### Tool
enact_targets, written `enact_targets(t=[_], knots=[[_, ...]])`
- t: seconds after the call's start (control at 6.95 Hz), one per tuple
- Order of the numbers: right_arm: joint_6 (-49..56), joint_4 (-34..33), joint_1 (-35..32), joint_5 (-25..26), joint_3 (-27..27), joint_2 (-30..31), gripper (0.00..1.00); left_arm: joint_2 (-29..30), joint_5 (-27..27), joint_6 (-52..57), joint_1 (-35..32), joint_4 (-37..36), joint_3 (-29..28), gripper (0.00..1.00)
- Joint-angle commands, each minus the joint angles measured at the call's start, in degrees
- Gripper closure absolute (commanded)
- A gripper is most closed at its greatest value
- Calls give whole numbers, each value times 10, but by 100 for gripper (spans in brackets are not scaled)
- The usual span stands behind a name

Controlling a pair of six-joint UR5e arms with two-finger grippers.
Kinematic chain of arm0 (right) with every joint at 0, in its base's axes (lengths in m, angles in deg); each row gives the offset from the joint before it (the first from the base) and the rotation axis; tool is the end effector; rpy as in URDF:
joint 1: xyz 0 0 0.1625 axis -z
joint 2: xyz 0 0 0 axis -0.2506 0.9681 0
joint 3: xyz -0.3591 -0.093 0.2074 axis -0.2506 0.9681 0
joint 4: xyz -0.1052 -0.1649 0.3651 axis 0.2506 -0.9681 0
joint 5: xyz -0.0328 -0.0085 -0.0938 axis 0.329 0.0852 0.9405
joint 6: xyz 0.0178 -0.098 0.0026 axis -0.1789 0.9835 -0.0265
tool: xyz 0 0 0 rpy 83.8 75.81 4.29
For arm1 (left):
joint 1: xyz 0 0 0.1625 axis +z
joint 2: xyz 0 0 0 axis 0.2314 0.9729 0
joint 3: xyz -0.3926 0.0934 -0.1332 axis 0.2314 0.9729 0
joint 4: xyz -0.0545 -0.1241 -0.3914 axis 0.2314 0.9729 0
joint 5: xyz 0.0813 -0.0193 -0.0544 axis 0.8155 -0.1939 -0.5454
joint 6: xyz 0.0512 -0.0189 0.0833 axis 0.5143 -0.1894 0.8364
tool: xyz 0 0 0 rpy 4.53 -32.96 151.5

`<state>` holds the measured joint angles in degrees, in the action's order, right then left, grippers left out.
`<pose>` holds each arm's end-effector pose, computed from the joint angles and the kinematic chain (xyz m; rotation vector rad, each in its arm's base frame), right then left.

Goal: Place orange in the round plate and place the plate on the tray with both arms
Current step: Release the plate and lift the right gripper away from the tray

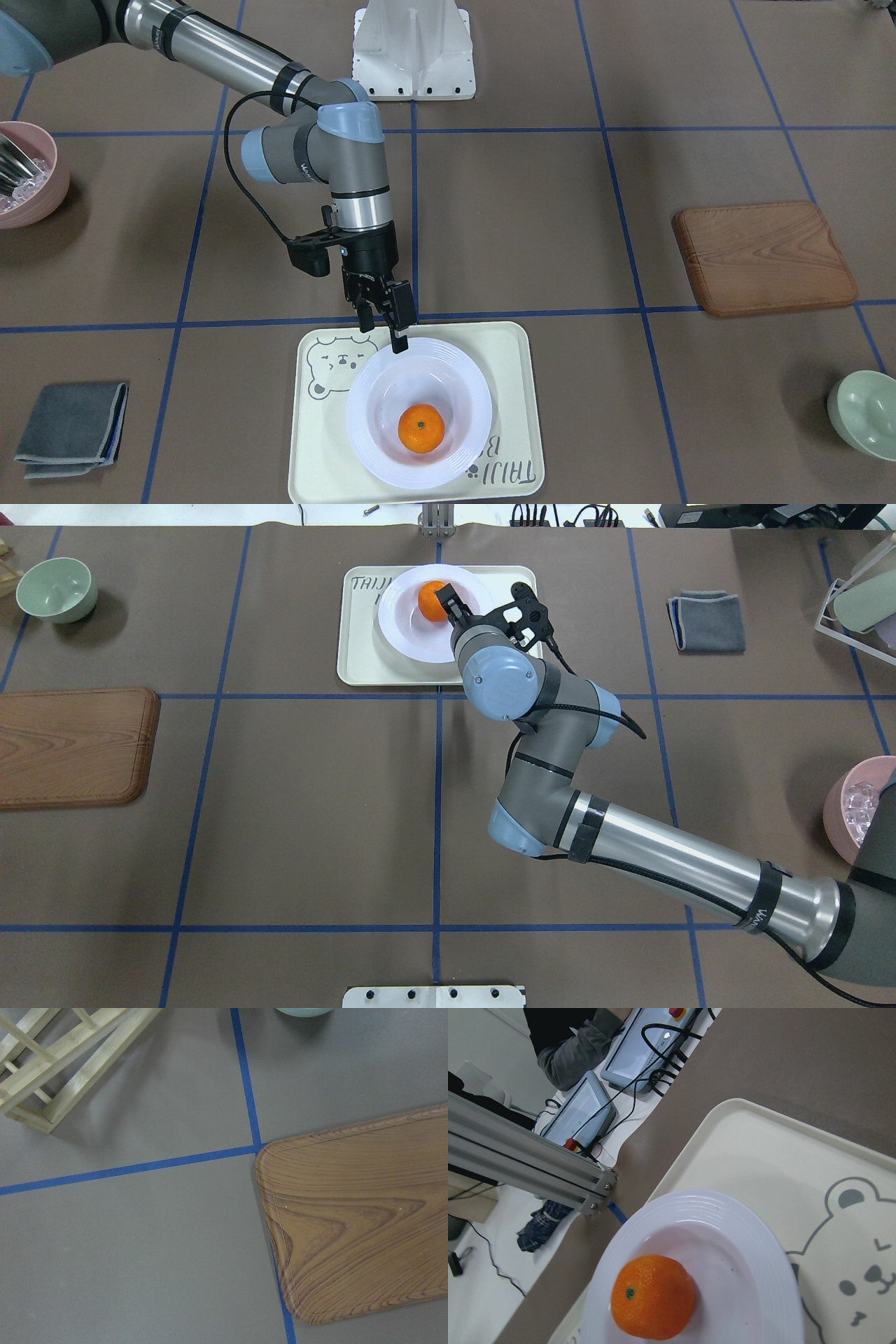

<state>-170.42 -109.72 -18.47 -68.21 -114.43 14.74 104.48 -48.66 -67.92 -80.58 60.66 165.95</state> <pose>-0.5605 -0.5580 0.2158 0.3706 -1.0716 1.0558 -0.0951 -0.4622 0.6224 0.1593 0.7708 0.1185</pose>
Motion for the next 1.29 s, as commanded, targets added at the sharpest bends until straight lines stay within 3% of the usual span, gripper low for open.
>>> enact_targets(t=[0.0, 0.58, 1.15], knots=[[213, -126, -53, -156, -53, 23, 0, -1, 0, 0, -1, -1, 0, 2], [661, -285, -255, -414, -189, 144, 0, -5, 1, 6, -1, -2, 5, 2], [1079, -350, -434, -509, -216, 286, 0, -23, -1, 3, -3, -4, 1, 2]])
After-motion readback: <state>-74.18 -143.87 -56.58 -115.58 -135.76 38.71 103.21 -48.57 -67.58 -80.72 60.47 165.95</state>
